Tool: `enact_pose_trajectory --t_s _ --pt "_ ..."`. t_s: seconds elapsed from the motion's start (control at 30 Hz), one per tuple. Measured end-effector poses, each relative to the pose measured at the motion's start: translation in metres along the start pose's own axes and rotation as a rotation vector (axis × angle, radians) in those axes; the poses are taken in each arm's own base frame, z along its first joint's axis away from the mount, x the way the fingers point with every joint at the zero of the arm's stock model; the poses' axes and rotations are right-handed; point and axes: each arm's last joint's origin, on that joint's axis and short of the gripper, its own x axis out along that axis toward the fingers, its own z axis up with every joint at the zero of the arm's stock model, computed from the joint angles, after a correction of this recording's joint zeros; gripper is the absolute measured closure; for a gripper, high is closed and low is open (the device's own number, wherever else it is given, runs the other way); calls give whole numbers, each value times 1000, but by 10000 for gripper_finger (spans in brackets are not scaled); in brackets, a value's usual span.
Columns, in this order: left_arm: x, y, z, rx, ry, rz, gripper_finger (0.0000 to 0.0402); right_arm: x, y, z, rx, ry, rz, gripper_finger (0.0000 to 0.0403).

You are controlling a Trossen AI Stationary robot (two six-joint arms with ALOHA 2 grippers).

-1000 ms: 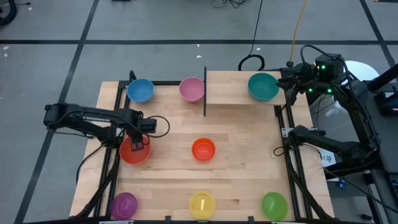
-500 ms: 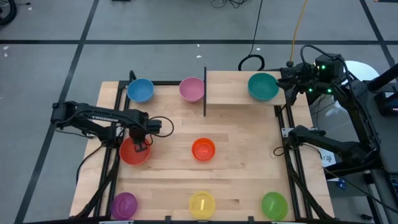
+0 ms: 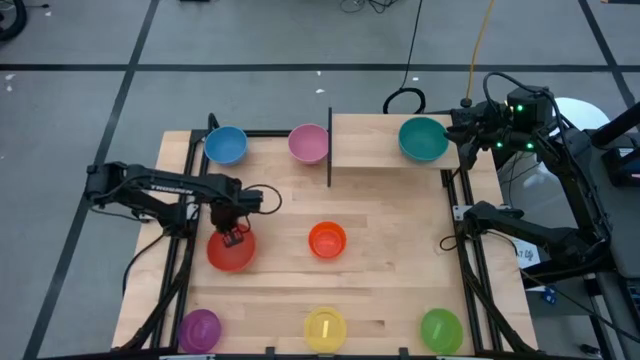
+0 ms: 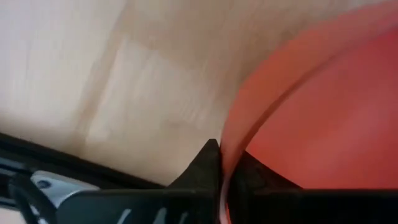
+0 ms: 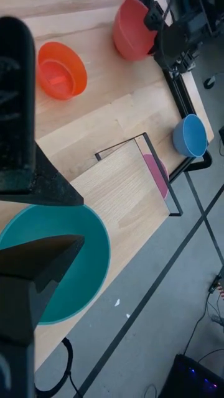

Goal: Place and stack bowls onto a shelf
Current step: Stack the red bowl inside the dark blue bowl on the shelf

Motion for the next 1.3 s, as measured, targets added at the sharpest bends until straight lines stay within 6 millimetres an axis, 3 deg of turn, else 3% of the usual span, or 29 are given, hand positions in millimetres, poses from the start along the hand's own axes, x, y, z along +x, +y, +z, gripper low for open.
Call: enact_pose_trajectory --t_s 0.13,0.37,0.73,0.93,1.3 --pt "-30 -5 12 -14 -115 -40 395 0 0 0 -7 0 0 323" --pt "-102 -11 28 -8 -376 -84 396 0 0 0 -52 1 0 323" --pt "-208 -1 39 -70 -850 -73 396 0 0 0 -53 0 0 323" --pt "-243 2 60 -10 -1009 -52 396 -7 3 -3 -101 -22 -5 323" --pt "-283 -3 134 138 -1292 22 396 -17 6 1 -12 -121 -18 323"
